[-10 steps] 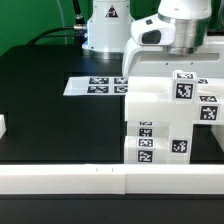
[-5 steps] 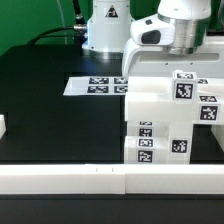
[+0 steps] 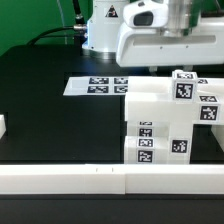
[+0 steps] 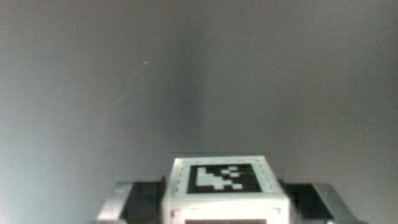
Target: Assemble chair
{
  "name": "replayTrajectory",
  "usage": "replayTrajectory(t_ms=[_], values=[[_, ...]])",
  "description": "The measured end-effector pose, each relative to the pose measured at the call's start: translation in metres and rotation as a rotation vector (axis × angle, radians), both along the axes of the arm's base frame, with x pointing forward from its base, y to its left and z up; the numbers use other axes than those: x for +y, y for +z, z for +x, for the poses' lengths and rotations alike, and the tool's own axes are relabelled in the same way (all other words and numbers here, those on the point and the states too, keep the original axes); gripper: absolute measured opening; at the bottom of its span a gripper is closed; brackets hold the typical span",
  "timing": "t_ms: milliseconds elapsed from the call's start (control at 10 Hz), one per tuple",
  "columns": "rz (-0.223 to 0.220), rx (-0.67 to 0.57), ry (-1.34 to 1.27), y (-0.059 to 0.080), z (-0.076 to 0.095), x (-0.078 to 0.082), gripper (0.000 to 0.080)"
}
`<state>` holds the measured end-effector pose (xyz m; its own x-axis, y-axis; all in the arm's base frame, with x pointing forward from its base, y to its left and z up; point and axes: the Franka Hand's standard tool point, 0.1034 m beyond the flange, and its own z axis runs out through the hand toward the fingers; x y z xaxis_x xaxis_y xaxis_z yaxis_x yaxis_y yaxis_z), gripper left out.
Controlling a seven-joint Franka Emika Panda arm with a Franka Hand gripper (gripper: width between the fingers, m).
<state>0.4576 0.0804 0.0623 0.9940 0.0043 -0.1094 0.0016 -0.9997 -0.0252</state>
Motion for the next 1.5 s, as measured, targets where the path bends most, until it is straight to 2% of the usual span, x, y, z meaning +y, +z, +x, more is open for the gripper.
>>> replayTrajectory(t_ms=[200,300,500,700,900,1000,1100,1500], values=[[0.036,-0.006,-0.03,0.037,0.013,-0.006,0.0291],[0.042,-0.007,-0.038,0.046,0.02,-0.009,0.0291],[0.037,-0.006,-0.036,0.04,0.017,-0.009,0.029],[0.041,0.004,-0.028,0.043,0.019,-0.011,0.0291],[0.049,0.001,-0.016,0.07,0.056,-0.015,0.0291],[0.049,-0.004,-0.025,0.076,0.075,-0.019,0.0291],[0.047,-0.009,-0.028,0.077,0.084,-0.023,0.0291],[0.044,-0.004,-0.026,0.075,0.083,-0.023,0.0291]])
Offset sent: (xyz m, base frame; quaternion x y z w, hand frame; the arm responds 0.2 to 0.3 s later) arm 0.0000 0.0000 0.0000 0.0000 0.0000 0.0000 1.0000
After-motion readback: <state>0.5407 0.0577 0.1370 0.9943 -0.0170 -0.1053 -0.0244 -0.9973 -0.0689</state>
